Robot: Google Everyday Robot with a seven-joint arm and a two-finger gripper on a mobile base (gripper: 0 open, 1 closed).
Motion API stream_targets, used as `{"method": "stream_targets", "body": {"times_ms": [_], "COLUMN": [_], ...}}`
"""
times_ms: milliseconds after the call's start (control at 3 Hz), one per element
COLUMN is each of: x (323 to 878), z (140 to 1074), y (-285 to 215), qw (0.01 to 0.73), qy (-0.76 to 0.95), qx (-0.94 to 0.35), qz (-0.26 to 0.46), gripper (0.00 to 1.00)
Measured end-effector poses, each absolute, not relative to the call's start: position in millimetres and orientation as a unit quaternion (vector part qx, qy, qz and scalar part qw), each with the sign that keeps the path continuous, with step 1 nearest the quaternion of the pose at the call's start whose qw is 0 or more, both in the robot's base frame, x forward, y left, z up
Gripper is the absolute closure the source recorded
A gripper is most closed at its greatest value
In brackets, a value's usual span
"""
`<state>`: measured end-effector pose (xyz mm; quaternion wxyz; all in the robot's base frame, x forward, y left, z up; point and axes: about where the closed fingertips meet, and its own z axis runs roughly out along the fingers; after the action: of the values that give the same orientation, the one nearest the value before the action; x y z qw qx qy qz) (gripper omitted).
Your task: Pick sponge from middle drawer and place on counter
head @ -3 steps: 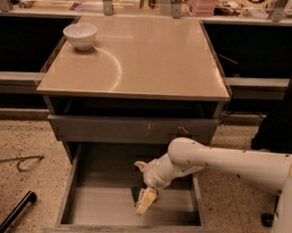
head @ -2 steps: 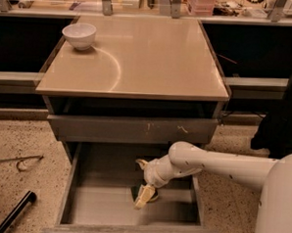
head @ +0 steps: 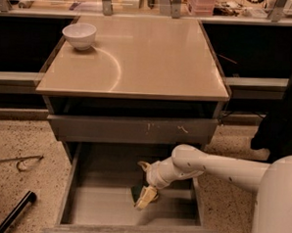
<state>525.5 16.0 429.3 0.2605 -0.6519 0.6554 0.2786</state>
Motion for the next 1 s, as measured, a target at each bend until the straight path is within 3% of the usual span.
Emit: {"method": "stream_targets", "body": {"times_ms": [1000], "x": [517.8], "z": [367.6], "y": [1.4], "qw": [0.239], "qy": [0.656], "qx": [-0.65], "qz": [0.3], "gripper": [0.0]}}
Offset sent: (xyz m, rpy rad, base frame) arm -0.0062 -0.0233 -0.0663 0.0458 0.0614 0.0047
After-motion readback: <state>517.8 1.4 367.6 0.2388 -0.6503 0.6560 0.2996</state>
